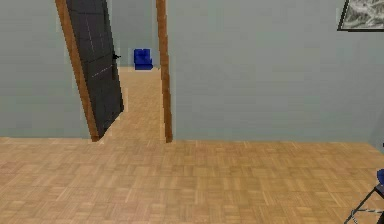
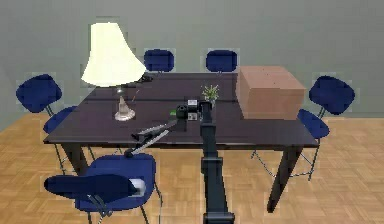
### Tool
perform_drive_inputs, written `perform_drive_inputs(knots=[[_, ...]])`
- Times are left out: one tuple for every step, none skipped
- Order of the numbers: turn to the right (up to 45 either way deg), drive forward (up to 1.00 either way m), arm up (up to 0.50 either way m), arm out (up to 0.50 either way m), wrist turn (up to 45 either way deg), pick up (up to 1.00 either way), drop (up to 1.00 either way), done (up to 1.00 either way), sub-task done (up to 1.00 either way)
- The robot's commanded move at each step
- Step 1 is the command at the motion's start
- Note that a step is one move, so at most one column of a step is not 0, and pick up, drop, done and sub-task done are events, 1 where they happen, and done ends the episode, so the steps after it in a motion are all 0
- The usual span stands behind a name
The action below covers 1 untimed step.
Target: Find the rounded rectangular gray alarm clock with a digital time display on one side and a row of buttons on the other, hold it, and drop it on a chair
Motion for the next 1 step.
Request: perform_drive_inputs(knots=[[0.0,0.0,0.1,0.0,0.0,0.0,0.0,0.0,0.0]])
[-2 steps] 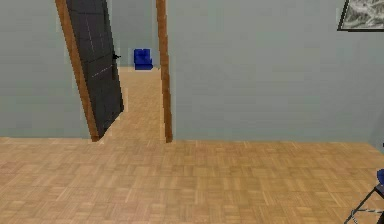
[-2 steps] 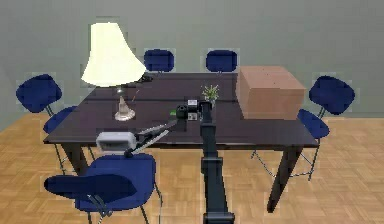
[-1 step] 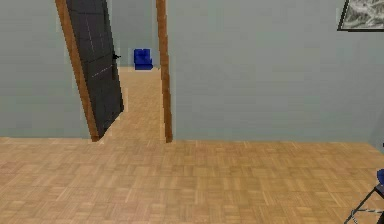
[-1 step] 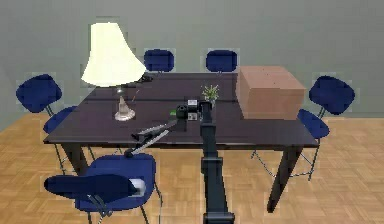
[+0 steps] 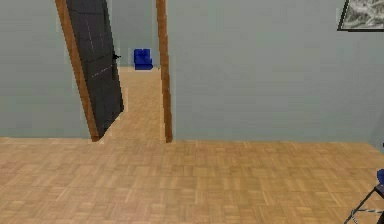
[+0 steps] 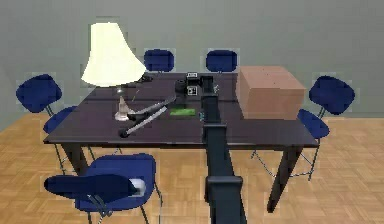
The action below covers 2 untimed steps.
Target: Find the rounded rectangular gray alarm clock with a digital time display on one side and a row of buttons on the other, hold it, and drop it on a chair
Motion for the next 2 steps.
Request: perform_drive_inputs(knots=[[0.0,0.0,0.0,-0.08,0.0,0.0,0.0,0.0,0.0],[0.0,0.0,0.0,0.0,0.0,0.0,0.0,1.0,0.0]])
